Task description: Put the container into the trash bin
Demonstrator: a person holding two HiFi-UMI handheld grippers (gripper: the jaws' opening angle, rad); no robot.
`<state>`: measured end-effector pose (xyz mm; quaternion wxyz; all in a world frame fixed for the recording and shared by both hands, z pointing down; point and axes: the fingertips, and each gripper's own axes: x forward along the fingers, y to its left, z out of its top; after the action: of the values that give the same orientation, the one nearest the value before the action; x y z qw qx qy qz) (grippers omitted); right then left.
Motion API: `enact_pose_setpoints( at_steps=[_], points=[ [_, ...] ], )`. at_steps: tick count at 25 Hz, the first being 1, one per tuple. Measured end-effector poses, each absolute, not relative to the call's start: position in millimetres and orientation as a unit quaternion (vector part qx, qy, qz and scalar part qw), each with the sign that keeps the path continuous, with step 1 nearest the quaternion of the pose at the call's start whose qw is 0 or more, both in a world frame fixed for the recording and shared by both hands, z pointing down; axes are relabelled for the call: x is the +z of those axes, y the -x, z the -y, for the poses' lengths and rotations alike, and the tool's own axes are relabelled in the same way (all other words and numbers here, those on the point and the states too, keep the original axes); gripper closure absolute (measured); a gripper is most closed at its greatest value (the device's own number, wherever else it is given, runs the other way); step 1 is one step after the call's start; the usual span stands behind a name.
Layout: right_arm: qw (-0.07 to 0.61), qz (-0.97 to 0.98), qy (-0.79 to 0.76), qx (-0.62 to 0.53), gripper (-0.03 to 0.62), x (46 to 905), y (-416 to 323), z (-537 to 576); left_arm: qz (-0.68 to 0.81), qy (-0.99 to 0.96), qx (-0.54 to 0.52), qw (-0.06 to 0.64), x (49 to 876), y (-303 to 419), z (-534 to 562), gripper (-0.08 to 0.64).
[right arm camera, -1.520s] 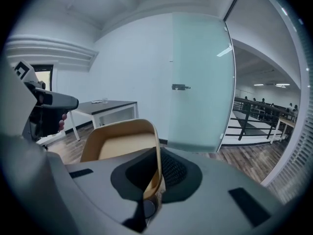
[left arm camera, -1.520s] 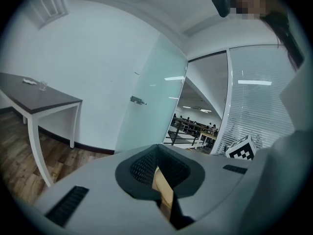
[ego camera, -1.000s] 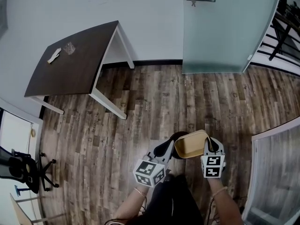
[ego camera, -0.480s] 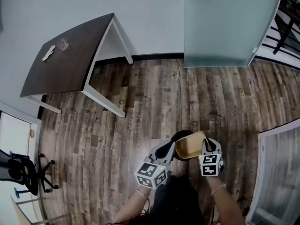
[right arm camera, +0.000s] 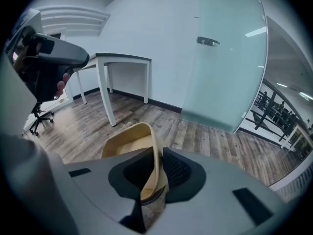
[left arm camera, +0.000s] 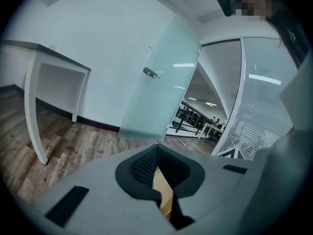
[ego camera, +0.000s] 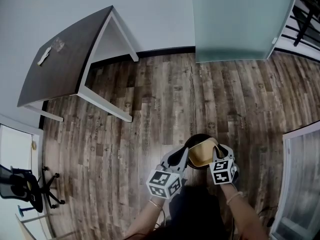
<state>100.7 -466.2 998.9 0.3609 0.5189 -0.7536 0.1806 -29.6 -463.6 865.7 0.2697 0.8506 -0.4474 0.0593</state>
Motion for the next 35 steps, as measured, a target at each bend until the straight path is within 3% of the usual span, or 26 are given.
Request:
enact_pose_setpoints(
  at_steps=[12, 35],
  points=[
    [0.359, 0.763, -0.495, 0.210, 0.480, 1013.9, -93.0, 452.4, 0.449, -0.847, 0.063, 0.279, 868.0, 22.0, 451.0, 0.541],
    [0.293, 0.787, -0.510, 0.186, 0.496, 738.4, -80.3, 393.9, 0.441, -0.859, 0.066, 0.251, 632.8, 14.1, 393.5, 0.541]
  ],
)
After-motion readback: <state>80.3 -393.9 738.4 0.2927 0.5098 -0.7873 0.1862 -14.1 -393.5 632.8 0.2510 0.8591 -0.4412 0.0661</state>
